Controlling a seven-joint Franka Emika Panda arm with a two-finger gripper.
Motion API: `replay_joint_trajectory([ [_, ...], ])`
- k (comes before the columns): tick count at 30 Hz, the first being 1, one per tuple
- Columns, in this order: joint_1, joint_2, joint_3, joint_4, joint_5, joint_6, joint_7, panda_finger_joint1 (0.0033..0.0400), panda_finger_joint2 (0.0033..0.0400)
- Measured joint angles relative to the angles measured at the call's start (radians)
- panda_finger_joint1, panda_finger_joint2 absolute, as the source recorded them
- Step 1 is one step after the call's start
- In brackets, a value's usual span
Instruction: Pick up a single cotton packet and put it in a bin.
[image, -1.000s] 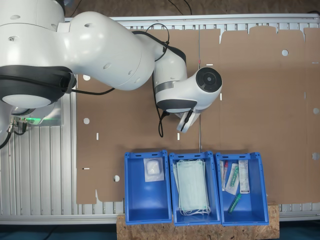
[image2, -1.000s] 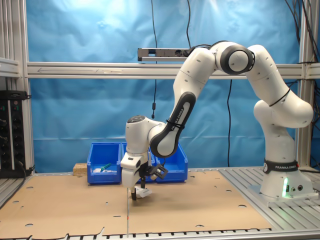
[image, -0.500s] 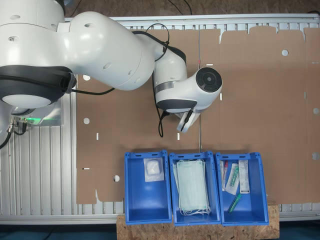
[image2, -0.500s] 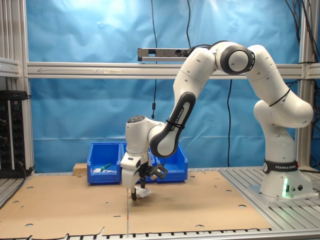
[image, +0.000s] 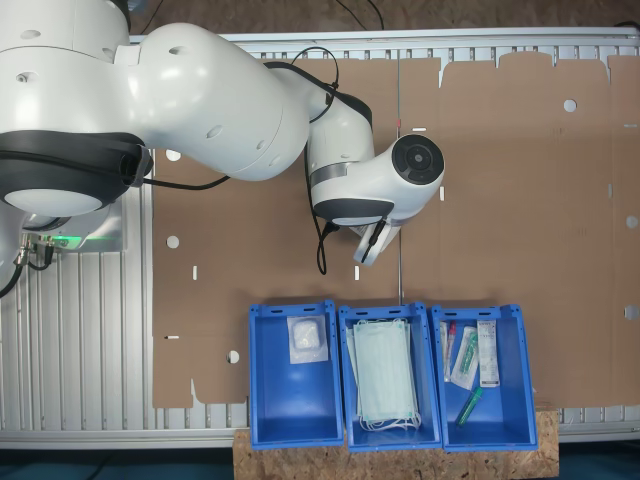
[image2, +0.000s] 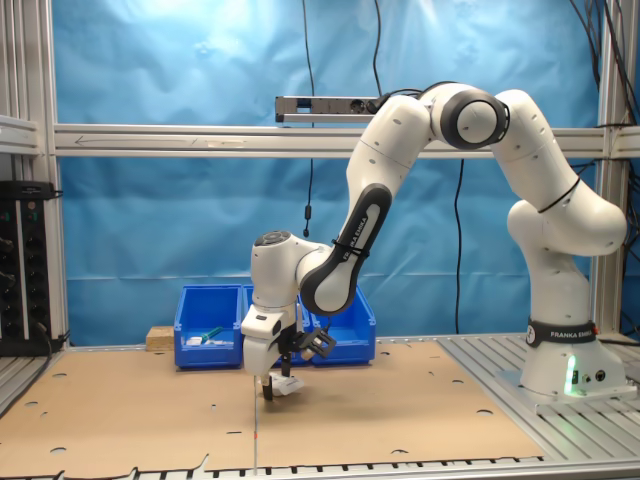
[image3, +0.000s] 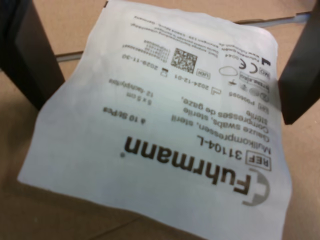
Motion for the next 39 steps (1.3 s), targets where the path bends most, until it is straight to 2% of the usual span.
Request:
replay_joint_trajectory([
  [24, 0.0, 0.0, 0.002, 0.0, 0.0, 0.0, 0.0, 0.04, 0.04],
  [25, 0.0, 0.0, 0.002, 0.0, 0.0, 0.0, 0.0, 0.0266, 0.0266],
  [30, 0.0, 0.0, 0.002, 0.0, 0.0, 0.0, 0.0, 0.0266, 0.0266],
  [31, 0.0, 0.0, 0.002, 0.0, 0.0, 0.0, 0.0, 0.0186, 0.0186],
  [38, 0.0, 0.0, 0.002, 0.0, 0.0, 0.0, 0.0, 0.0186, 0.0186],
  [39, 0.0, 0.0, 0.002, 0.0, 0.0, 0.0, 0.0, 0.0055, 0.0055],
])
